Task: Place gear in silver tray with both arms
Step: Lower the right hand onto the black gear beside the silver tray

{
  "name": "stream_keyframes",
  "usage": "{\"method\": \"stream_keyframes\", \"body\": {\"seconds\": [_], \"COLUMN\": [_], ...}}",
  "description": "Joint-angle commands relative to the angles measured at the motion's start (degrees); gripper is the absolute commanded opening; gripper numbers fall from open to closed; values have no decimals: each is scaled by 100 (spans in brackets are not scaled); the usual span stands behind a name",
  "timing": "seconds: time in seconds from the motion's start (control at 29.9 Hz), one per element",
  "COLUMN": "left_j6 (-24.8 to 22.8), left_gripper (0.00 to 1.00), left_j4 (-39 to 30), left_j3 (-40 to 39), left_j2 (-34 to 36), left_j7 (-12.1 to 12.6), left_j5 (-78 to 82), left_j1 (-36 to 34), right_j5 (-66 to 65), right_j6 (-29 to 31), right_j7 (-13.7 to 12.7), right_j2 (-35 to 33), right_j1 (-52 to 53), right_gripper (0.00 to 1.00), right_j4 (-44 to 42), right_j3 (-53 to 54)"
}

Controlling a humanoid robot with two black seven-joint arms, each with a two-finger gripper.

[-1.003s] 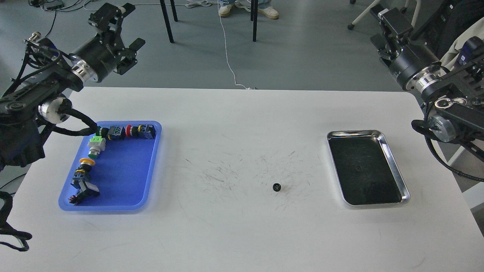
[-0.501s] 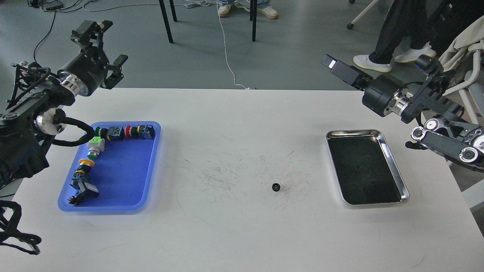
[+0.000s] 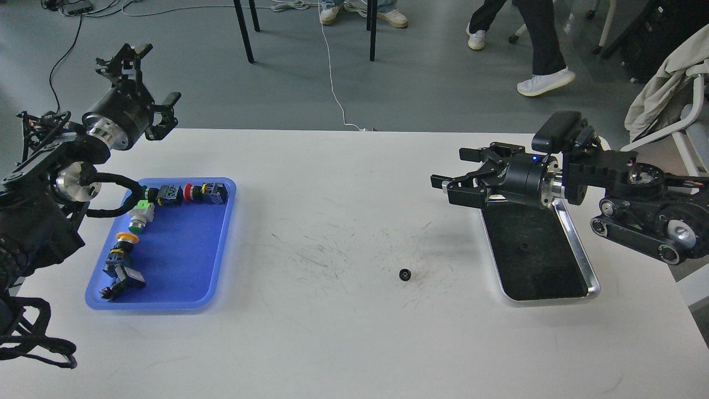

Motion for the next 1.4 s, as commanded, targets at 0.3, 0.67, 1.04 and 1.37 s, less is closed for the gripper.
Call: {"method": "stream_keyframes", "body": {"seconds": [0.3, 0.67, 1.04, 1.37], "left_j6": [1, 1, 1, 1], "left_gripper": [99, 99, 99, 99], "left_j4": [78, 78, 78, 78], "left_j3": [20, -6, 20, 38], "left_j2": [123, 167, 228, 193], "left_j7": [318, 310, 310, 310], "left_j5": [-5, -5, 3, 3], "left_j1": [108, 134, 134, 152], "right_j5": [-1137, -1235, -1200, -1138], "right_j6": [18, 35, 70, 62], "right_j7": [-1, -1, -1, -1], "right_j2": [786, 1543, 1851, 2097], "right_j1": [883, 1358, 1517, 1394], "right_gripper": [95, 91, 90, 88], "right_j4": [-44, -62, 9, -35], "right_j3": [-1370, -2233, -2919, -2928]}}
